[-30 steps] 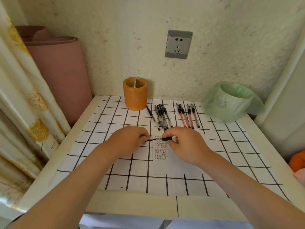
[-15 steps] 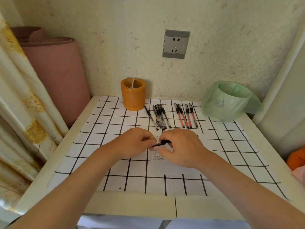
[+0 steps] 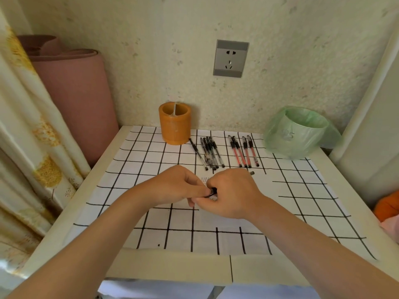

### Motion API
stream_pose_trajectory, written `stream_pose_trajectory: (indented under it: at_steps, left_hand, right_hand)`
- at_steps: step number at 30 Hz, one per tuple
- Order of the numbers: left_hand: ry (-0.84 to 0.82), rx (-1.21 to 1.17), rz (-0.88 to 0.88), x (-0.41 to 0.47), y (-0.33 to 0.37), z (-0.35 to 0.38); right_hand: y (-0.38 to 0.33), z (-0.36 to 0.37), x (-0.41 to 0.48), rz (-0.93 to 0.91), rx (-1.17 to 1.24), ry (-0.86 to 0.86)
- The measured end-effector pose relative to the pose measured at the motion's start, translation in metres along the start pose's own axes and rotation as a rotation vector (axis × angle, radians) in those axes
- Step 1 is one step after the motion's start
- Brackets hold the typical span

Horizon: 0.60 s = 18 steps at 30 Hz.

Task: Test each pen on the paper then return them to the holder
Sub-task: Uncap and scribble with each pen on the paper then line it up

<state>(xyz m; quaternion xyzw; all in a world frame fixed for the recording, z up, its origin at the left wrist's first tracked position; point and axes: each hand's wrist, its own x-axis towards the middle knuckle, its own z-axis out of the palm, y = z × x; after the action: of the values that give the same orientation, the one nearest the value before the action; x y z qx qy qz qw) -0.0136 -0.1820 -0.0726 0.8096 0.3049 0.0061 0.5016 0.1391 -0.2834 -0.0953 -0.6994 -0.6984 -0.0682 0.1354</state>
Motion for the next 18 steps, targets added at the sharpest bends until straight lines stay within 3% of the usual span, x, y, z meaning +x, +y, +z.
stream_pose_trajectory:
  at_steps: [3,7,11,15,18]
  left_hand:
    - [0.122,0.054,0.000,-0.001,-0.004,-0.009]
    - [0.465,0.030,-0.002,0.001,-0.012,-0.028]
    - [0.636,-0.086,0.005,0.004,-0.021,-0.040]
    - [0.638,0.035,-0.090,0.009,-0.036,-0.046]
    - [0.533,0.378,-0.217,0.003,-0.048,-0.050]
  right_hand:
    - [0.005,0.002,0.004,-0.016,0.109,-0.080]
    - [0.017,0.010,0.010,0.014,0.229,-0.002]
    - [0.014,0.008,0.018,0.100,0.256,-0.017]
    - [0.005,0.012,0.033,0.297,0.317,-0.055]
    - [0.003,0.019,0.050,0.430,0.355,-0.055]
